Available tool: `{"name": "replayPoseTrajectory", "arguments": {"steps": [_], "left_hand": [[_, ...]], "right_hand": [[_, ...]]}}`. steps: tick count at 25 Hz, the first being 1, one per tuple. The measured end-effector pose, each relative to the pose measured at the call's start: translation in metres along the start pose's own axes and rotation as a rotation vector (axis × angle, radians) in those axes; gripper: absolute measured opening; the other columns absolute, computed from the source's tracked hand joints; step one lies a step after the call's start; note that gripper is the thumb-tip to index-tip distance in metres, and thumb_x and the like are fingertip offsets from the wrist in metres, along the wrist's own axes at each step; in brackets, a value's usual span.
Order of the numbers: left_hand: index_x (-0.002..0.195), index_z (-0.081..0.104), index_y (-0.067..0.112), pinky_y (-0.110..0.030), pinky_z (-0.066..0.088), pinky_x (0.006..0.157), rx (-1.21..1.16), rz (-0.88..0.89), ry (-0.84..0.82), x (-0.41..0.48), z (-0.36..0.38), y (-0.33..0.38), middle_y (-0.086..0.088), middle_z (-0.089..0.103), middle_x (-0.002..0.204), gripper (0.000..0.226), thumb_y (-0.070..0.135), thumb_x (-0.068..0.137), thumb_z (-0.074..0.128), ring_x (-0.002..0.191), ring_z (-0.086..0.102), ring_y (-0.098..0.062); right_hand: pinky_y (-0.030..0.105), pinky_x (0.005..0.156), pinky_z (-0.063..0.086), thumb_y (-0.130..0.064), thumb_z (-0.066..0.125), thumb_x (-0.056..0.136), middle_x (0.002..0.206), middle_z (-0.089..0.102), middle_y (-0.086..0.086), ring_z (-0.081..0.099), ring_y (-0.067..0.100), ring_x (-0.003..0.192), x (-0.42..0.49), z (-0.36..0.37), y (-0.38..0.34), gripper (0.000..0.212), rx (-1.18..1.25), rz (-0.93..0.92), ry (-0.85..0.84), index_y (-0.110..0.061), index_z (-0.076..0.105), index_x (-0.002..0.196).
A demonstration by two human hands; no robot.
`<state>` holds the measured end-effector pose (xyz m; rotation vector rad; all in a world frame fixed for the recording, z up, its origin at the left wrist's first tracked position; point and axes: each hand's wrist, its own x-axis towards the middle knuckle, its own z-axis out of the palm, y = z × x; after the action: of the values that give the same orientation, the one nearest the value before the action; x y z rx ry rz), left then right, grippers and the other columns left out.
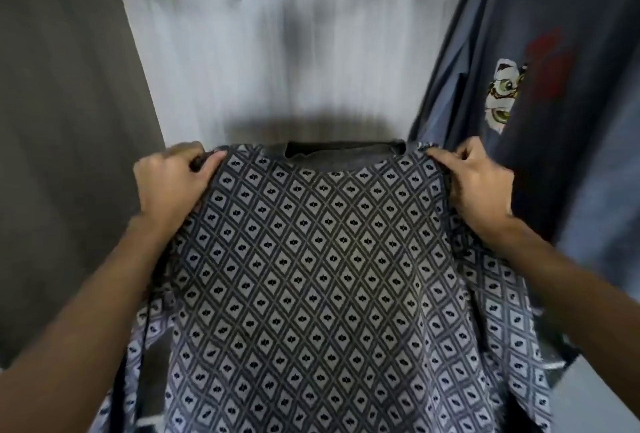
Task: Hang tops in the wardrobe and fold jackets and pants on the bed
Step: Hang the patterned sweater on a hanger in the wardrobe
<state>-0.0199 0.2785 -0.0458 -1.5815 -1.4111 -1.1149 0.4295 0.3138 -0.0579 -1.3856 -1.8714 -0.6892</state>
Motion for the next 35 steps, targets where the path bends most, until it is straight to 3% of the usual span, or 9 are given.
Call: {"name": "replayPoseTrajectory", "arguments": {"steps": [6,12,15,17,19,23,27,30,35], "left_hand": [[0.087,0.076,0.021,-0.039,0.057,0.068,0.002,-0.363,-0.774,-0.088,0.182,-0.062,-0.012,0.071,0.081,0.083,0.089,0.075,0.03,0.078,0.067,-0.034],[0.12,0.07,0.024,-0.042,0.055,0.081,0.106,-0.421,-0.972,-0.14,0.245,-0.056,-0.012,0.07,0.108,0.035,0.045,0.096,0.055,0.095,0.066,-0.034],[0.139,0.052,0.005,-0.051,0.048,0.1,-0.051,-0.234,-0.904,-0.181,0.26,-0.035,-0.021,0.054,0.138,0.053,0.015,0.089,0.065,0.121,0.055,-0.041],[0.15,0.037,0.007,-0.046,0.033,0.114,-0.171,-0.083,-0.977,-0.194,0.264,-0.012,-0.013,0.035,0.156,0.065,0.045,0.098,0.045,0.142,0.036,-0.033],[0.159,0.009,0.022,-0.035,0.005,0.121,-0.172,0.009,-1.189,-0.204,0.273,0.003,0.001,0.004,0.165,0.086,0.072,0.09,-0.001,0.153,0.003,-0.02],[0.158,-0.005,0.031,-0.034,-0.01,0.118,-0.084,0.044,-1.302,-0.208,0.283,0.009,0.0,-0.007,0.166,0.102,0.08,0.072,-0.03,0.153,-0.008,-0.021],[0.158,-0.004,0.03,-0.038,-0.003,0.122,-0.079,-0.021,-1.474,-0.187,0.279,0.011,-0.003,-0.01,0.166,0.106,0.086,0.07,-0.014,0.153,-0.009,-0.024],[0.158,-0.002,0.03,-0.042,0.008,0.124,-0.183,-0.069,-1.515,-0.149,0.276,0.024,-0.006,-0.006,0.166,0.088,0.075,0.089,0.029,0.153,-0.002,-0.024],[0.151,0.035,0.025,-0.031,0.038,0.11,-0.581,-0.155,-1.319,-0.023,0.251,0.065,-0.001,0.045,0.151,0.064,0.048,0.096,0.058,0.132,0.047,-0.017]], "right_hand": [[0.044,0.057,0.055,-0.023,0.055,0.088,0.099,0.058,0.012,0.066,0.036,0.073,-0.022,0.169,0.008,0.043,-0.045,-0.051,-0.464,-0.039,0.063,0.127],[0.044,0.067,0.055,0.0,0.072,0.078,0.088,0.064,0.014,0.067,0.039,0.078,-0.056,0.272,0.009,0.038,0.057,0.097,-0.617,-0.021,0.075,0.11],[0.045,0.091,0.046,-0.023,0.058,0.091,0.112,0.066,0.019,0.063,0.039,0.103,-0.08,0.305,-0.012,0.027,0.141,-0.003,-0.577,-0.009,0.072,0.109],[0.04,0.107,0.038,-0.046,0.036,0.1,0.139,0.056,0.011,0.051,0.028,0.127,-0.09,0.317,-0.037,0.052,0.215,-0.095,-0.669,-0.014,0.06,0.134],[0.034,0.122,0.012,-0.062,0.013,0.099,0.163,0.019,-0.002,0.018,0.019,0.15,-0.095,0.323,-0.049,0.068,0.202,-0.125,-0.851,-0.027,0.028,0.155],[0.034,0.116,-0.011,-0.075,-0.005,0.082,0.164,-0.012,-0.007,-0.012,0.024,0.152,-0.09,0.328,-0.043,0.081,0.187,-0.074,-1.002,-0.042,0.001,0.155],[0.041,0.121,-0.003,-0.076,0.018,0.088,0.166,-0.01,-0.003,-0.012,0.026,0.152,-0.076,0.314,-0.038,0.077,0.214,-0.038,-1.158,-0.042,0.007,0.156],[0.034,0.12,0.007,-0.045,0.05,0.1,0.164,0.015,0.002,0.01,0.023,0.151,-0.044,0.281,-0.026,0.058,0.285,0.01,-1.011,-0.031,0.032,0.153],[0.029,0.103,0.04,-0.029,0.059,0.098,0.127,0.061,0.001,0.055,0.018,0.119,0.043,0.181,0.0,0.031,0.41,0.15,-0.761,-0.023,0.062,0.128]]}}
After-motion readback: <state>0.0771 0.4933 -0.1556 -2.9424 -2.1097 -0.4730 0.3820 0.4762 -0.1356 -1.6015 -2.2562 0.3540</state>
